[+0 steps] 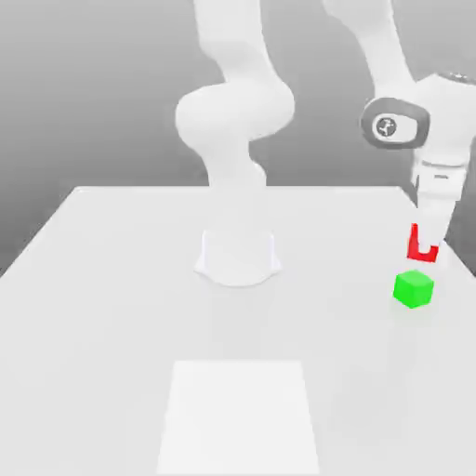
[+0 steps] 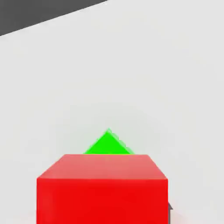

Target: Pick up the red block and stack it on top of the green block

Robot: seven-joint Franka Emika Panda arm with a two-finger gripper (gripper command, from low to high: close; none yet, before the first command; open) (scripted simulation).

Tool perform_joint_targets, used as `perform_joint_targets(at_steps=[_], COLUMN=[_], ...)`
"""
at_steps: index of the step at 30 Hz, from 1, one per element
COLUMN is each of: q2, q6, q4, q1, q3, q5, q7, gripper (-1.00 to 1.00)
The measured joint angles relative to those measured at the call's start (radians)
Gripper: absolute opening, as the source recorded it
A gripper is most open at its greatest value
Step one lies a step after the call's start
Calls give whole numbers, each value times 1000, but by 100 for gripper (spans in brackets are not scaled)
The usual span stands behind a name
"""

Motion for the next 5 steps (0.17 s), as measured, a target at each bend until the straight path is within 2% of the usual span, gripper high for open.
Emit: perform_joint_targets(at_steps=[1,2,5], q2=[41,80,80], q6=[34,66,66], q4=[2,4,4], q1=[0,12,12], q3=[-14,-46,-46], q5=[-68,-141,-141], q7=[48,100,100], gripper=[-100,100,100])
